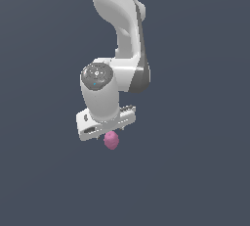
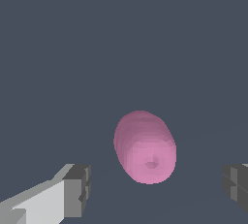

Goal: Pick up the object and move it to a goal position.

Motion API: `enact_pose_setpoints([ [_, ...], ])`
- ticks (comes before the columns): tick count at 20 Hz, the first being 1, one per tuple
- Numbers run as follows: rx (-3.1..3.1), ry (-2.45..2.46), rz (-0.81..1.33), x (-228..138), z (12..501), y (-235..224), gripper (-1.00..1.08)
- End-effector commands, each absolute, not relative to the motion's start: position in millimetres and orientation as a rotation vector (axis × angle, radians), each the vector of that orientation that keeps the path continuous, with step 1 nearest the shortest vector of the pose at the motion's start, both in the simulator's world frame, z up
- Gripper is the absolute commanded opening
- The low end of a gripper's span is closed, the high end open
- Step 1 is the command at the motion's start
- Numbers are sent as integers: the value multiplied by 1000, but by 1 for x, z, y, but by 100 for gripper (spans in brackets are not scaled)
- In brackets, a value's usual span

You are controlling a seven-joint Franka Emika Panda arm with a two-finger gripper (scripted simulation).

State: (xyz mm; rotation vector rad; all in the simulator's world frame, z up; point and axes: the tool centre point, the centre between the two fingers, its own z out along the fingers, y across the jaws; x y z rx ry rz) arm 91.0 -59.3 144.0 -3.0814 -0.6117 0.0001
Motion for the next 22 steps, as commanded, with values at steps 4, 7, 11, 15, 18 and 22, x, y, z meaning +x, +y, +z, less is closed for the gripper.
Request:
enact_pose_setpoints([
  [4,-3081,-614,0,91,129,-59,100],
  [7,-3080,-616,0,90,110,-59,100],
  [11,-3080,-619,0,90,95,-59,100],
  [15,-3080,-619,0,91,93,-60,100],
  [18,-3080,-619,0,92,94,-59,-100],
  [22,-3080,-619,0,92,94,-59,-100],
])
